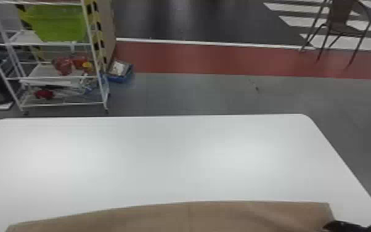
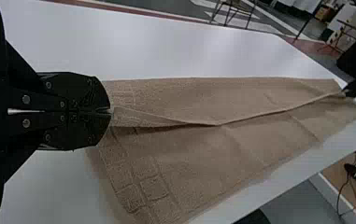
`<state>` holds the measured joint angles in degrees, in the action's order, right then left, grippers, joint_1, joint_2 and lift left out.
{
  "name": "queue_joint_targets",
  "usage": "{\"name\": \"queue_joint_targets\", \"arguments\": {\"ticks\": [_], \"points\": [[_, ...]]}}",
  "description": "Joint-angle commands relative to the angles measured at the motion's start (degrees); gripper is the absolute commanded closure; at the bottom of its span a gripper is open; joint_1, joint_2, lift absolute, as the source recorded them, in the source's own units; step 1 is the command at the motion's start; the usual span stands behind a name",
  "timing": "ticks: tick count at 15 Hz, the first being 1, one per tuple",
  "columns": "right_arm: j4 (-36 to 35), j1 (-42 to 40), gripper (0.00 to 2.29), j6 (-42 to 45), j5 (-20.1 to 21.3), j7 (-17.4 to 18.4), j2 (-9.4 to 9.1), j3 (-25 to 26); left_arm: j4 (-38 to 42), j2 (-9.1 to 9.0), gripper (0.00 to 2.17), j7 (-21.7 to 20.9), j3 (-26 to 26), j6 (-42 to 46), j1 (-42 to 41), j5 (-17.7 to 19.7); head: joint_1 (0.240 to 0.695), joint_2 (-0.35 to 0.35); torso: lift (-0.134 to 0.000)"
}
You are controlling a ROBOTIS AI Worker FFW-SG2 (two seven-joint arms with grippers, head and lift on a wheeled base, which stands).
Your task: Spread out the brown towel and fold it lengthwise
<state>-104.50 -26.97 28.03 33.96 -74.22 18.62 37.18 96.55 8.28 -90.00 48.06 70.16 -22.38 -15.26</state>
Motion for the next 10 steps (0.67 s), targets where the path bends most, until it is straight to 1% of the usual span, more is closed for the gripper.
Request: {"name": "queue_joint_targets", "arguments": {"ticks": [1,2,5,7,8,10], "points": [[-0.8,-0.1,1.31,0.3,0.0,0.0,0.01,0.2,0.0,-0.28,1.85,-0.6,1.5,5.8,-0.6,1.4,0.695,-0.12,-0.122],[-1.0,-0.5,1.31,1.0,0.0,0.0,0.01,0.3,-0.1,-0.28,1.84,-0.6,2.1,6.2,-0.8,2.0,0.695,-0.128,-0.122],[-1.0,-0.6,1.31,1.2,-0.7,-0.2,0.01,0.8,-0.9,-0.01,1.85,-0.6,3.2,7.7,-1.4,3.2,0.695,-0.119,-0.122],[-3.0,-0.5,1.31,1.0,-1.0,-0.9,0.01,1.9,-0.7,0.25,1.85,-0.6,5.0,7.7,-1.4,5.4,0.695,-0.108,-0.122],[-3.3,-0.5,1.31,1.0,-0.9,-1.4,0.1,2.3,-0.6,0.25,1.85,-0.6,5.5,8.5,-1.6,5.8,0.695,-0.103,-0.122],[-2.9,-1.9,1.31,1.2,-0.7,-1.3,0.1,1.9,-1.8,0.25,1.85,-0.6,5.0,10.6,-2.9,6.2,0.695,-0.093,-0.122]]}}
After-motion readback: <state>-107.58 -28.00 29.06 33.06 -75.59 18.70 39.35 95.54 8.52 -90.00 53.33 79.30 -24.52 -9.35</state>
